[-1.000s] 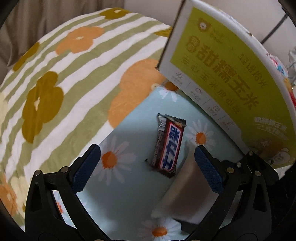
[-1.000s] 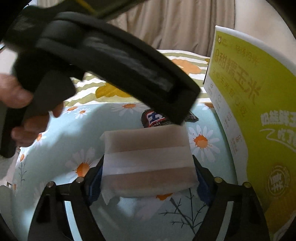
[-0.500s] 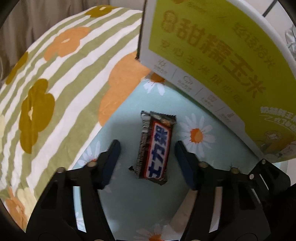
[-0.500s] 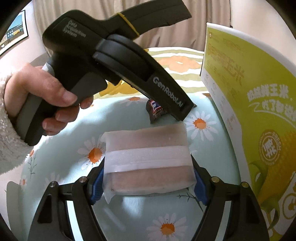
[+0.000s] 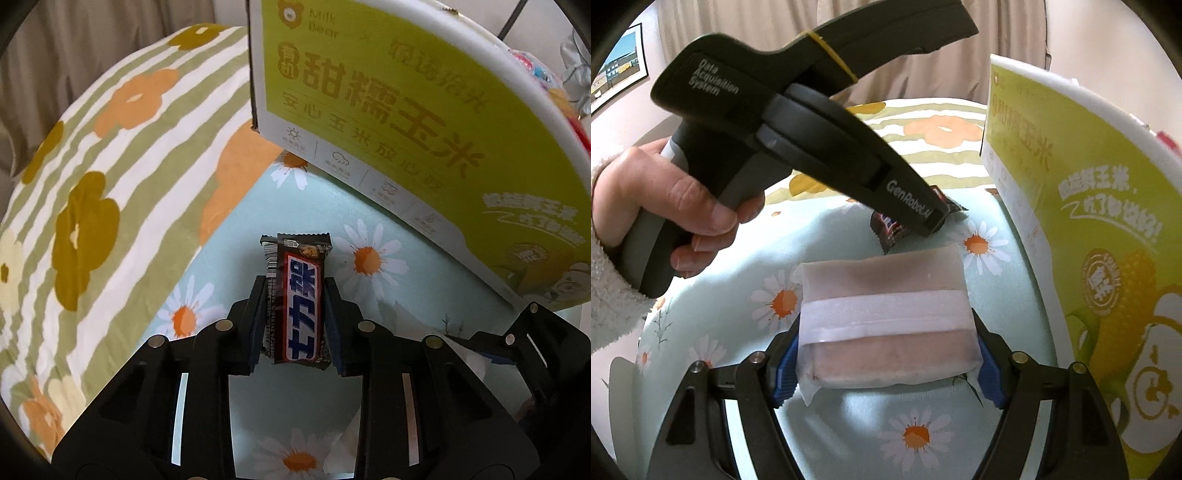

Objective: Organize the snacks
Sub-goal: 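Carry the chocolate bar and white packet over the box and release them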

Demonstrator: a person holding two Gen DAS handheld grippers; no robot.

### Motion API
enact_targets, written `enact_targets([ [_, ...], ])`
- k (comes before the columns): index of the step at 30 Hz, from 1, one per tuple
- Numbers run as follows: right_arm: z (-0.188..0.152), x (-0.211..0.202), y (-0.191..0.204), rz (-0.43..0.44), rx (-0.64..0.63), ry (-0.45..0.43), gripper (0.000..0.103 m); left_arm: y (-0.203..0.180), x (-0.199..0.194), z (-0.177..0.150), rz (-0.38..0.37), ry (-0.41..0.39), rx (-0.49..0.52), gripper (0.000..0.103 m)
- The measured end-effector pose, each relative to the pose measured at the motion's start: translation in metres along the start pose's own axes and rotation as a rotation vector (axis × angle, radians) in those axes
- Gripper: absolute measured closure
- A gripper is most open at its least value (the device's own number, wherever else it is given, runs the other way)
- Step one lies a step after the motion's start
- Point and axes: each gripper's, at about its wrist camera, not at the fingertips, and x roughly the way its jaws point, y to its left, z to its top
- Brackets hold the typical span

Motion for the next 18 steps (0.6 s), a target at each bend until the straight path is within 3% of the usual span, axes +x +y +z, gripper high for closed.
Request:
enact_targets([
  [7,0.01,-0.027,0.0,0.004,-0.007,-0.031,0.03,0.004,-0.056,-0.007,0.004,-0.077,-0.071,0.077],
  [18,0.05,-0.118,-0.005,0.036,-0.033,-0.125,0.03,0.0,-0.179,0.005,0.029,-0.229,-0.156,0.077],
])
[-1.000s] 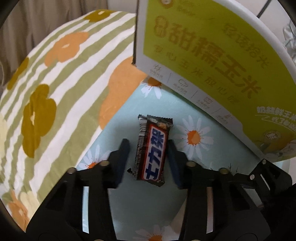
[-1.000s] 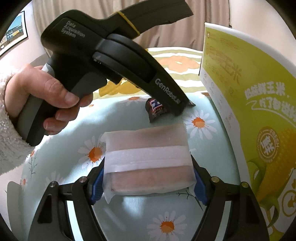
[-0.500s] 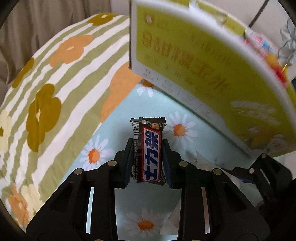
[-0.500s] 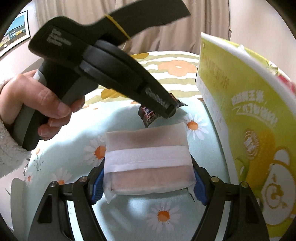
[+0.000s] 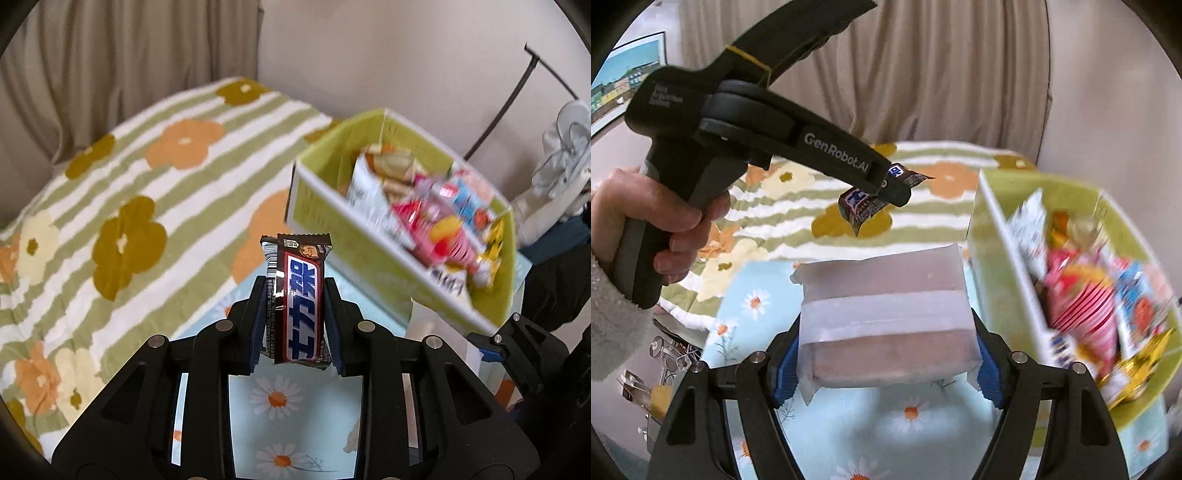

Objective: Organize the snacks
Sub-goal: 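Carry the chocolate bar and white packet over the box and release them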

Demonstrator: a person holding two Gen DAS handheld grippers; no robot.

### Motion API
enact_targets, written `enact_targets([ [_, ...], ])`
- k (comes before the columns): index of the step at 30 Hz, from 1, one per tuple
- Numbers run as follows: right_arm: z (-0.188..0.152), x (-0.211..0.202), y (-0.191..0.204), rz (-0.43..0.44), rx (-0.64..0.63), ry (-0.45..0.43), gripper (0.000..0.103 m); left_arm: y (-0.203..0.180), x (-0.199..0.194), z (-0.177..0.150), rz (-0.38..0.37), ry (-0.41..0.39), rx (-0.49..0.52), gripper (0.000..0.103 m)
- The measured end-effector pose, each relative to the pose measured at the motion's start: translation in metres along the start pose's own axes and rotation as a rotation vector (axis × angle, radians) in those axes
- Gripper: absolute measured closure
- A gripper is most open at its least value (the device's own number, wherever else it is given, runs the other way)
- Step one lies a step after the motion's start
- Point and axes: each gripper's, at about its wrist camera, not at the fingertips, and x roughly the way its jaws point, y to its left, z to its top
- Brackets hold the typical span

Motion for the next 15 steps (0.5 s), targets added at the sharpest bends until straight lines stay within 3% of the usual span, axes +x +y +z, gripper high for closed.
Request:
enact_targets([
  [8,0.031,-0.051,-0.058,0.075,0.02,-0.076,0.03,-0.04,-0.031,0.045,0.053,-0.078,-0.036,0.077],
  [15,0.049,-0.071,-0.136,0.093,-0.04,-0.07,0.03,-0.103,-0.004,0.086,0.083,-0.098,-0.117,0.077],
])
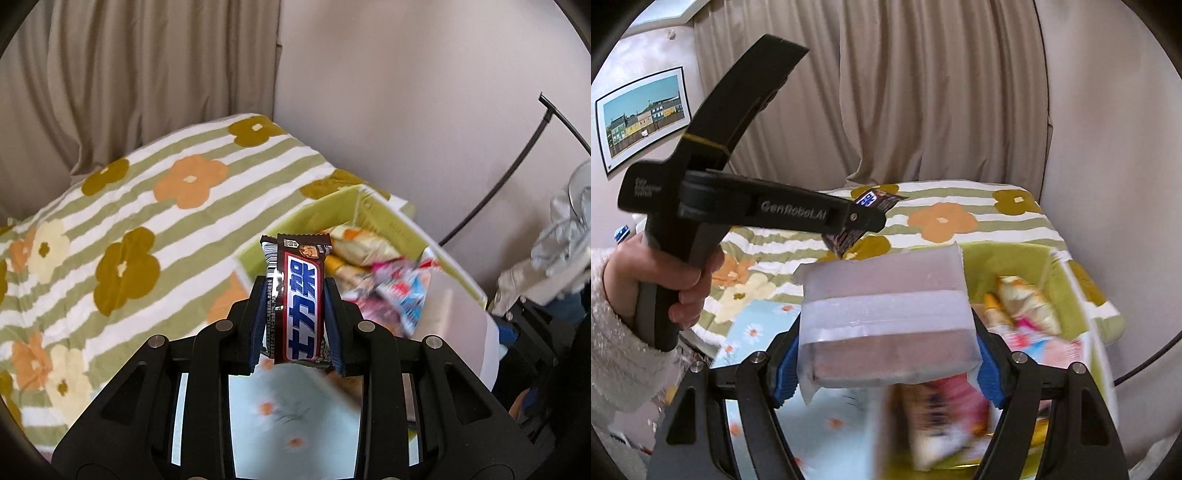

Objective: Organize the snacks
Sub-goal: 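Carry the chocolate bar and white packet over the box and release them, then pull both tools back up and away from the box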

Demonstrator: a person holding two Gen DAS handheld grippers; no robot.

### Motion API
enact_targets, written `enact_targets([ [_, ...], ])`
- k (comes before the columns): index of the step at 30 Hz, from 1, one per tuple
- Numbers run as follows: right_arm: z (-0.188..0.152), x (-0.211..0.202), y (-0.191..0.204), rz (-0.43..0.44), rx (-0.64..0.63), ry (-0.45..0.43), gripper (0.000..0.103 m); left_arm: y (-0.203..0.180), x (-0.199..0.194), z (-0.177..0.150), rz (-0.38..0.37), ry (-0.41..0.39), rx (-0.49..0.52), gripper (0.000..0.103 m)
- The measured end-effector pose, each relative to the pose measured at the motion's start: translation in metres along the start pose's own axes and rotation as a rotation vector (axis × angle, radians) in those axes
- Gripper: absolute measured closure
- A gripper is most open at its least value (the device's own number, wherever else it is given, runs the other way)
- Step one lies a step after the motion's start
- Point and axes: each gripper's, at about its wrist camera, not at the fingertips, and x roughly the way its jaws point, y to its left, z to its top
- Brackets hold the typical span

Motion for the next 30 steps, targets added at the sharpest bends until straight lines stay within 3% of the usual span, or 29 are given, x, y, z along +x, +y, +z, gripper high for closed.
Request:
enact_targets([
  [6,0.003,-0.008,-0.074,-0.034,-0.003,0.051,0.03,-0.049,0.033,0.006,-0.003,0.017,-0.082,0.077],
  [11,0.006,-0.007,-0.116,-0.046,0.031,0.078,0.03,-0.066,0.064,0.006,0.009,0.068,-0.135,0.077],
  [15,0.001,-0.001,-0.127,-0.054,0.042,0.096,0.03,-0.069,0.084,0.007,0.048,0.09,-0.126,0.077],
  [19,-0.002,0.004,-0.133,-0.04,0.065,0.118,0.03,-0.072,0.095,0.007,0.155,0.146,-0.08,0.076],
  [26,-0.008,0.018,-0.139,-0.023,0.077,0.152,0.03,-0.05,0.097,-0.015,0.132,0.171,-0.162,0.076],
  [30,-0.005,0.021,-0.139,-0.014,0.072,0.158,0.03,-0.049,0.086,-0.022,0.123,0.139,-0.177,0.076],
])
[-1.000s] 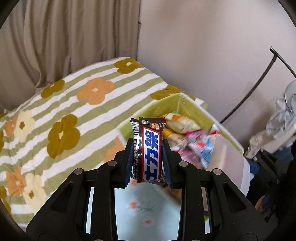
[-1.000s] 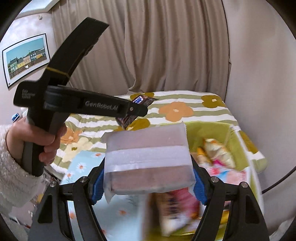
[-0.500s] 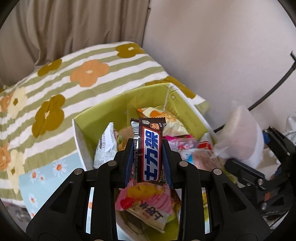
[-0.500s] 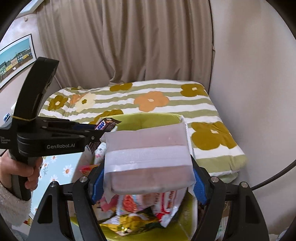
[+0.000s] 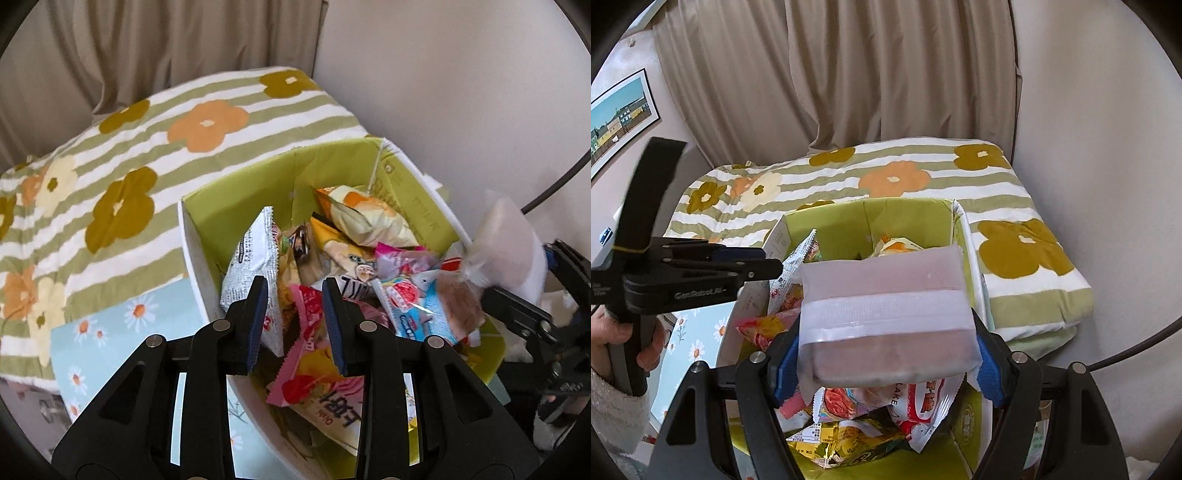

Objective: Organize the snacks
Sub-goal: 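Pull both tools back up and away from the box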

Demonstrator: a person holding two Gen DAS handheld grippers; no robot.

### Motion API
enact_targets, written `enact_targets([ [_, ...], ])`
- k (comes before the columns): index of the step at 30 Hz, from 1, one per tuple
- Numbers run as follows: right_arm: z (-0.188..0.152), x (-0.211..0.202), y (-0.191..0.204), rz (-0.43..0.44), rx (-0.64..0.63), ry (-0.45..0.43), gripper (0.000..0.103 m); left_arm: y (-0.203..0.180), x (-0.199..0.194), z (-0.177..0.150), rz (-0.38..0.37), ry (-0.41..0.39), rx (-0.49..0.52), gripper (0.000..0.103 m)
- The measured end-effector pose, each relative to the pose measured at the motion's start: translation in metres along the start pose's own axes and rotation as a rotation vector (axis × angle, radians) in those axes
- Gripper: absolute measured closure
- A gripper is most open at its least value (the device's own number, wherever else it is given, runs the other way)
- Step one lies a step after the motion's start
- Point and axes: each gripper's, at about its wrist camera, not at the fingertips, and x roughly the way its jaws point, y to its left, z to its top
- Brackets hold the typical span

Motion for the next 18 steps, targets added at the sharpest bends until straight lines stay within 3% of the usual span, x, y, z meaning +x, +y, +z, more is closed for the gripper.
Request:
enact_targets([
  [5,0.005,0.007,-0.001,0.015,0.016,0.014,0.03,0.006,-0.001,-0.012,0.016,0.023,-0.012,0.072],
  [7,0.008,0.01,-0.001,0.02,0.027,0.025,0.03,0.007,0.0,-0.017,0.016,0.034,-0.016,0.039],
  [8,0.01,0.013,-0.001,0.024,0.034,0.037,0.03,0.008,0.0,-0.019,0.016,0.033,-0.016,0.002],
  [13,0.024,0.03,0.008,0.033,0.013,0.078,0.026,0.005,-0.008,-0.026,0.038,0.003,-0.016,0.0],
  [15,0.032,0.034,0.012,0.041,-0.001,0.05,0.011,0.006,-0.012,-0.032,0.064,-0.002,-0.024,0.0],
  [18,0.041,0.032,0.014,0.021,-0.002,0.003,0.001,0.012,-0.017,-0.044,0.075,-0.001,-0.071,0.0],
])
